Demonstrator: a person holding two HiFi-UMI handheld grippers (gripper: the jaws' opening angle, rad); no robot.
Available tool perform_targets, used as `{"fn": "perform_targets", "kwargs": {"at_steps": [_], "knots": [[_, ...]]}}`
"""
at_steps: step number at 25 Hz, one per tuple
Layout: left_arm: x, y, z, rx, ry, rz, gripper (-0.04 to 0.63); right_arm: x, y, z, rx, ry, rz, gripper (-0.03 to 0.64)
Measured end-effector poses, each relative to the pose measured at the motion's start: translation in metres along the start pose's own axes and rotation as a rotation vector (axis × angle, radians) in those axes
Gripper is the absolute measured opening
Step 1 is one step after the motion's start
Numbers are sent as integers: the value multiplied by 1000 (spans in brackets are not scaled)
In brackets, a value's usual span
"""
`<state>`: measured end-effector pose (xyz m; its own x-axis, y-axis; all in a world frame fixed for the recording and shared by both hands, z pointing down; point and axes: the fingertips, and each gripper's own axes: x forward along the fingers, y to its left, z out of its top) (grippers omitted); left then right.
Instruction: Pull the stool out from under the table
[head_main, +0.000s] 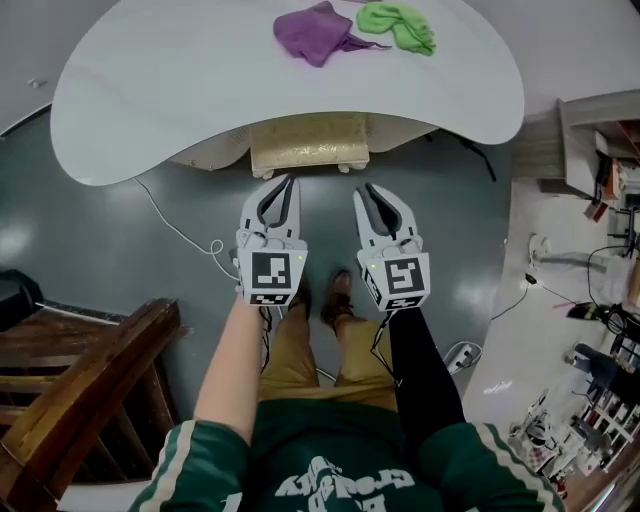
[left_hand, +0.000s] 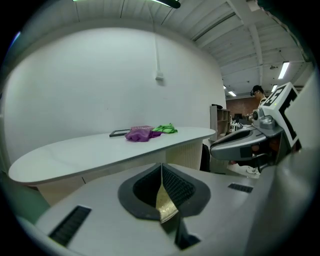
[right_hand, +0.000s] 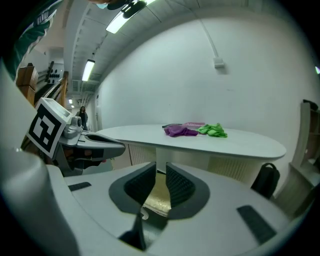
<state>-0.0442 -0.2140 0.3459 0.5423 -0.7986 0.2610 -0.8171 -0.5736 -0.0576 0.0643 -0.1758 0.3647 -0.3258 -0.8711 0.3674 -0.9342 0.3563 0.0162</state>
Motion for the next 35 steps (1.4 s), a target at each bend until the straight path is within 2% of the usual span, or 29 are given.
{"fn": "perform_targets", "kwargs": {"at_steps": [2, 6, 11, 12, 14, 17, 20, 24, 27, 31, 35], "knots": [[9, 3, -21, -7, 21, 0, 17, 11, -7, -20, 18, 16, -3, 72], [30, 4, -68, -69, 57, -8, 17, 32, -23, -68, 84, 62, -4, 74], [68, -9, -136, -135, 126, -8, 20, 69, -37, -137, 216, 104, 45, 107], [79, -12, -148, -153, 142, -9, 30, 80, -41, -149, 239, 115, 59, 119], [104, -19, -170, -190, 174, -11, 112, 100, -51, -168, 280, 131, 86, 140], [127, -24, -197, -218, 211, -6, 124, 121, -61, -191, 325, 160, 109, 156], [134, -17, -222, -224, 238, 15, 144, 134, -71, -212, 307, 200, 102, 180], [135, 8, -246, -222, 260, 48, 207, 145, -102, -232, 267, 227, 69, 204], [135, 20, -269, -218, 301, 58, 218, 154, -113, -253, 267, 258, 68, 206], [139, 11, -298, -283, 332, 61, 216, 164, -101, -283, 254, 296, 86, 166], [147, 5, -328, -322, 339, 75, 201, 178, -82, -317, 232, 314, 94, 153]]}}
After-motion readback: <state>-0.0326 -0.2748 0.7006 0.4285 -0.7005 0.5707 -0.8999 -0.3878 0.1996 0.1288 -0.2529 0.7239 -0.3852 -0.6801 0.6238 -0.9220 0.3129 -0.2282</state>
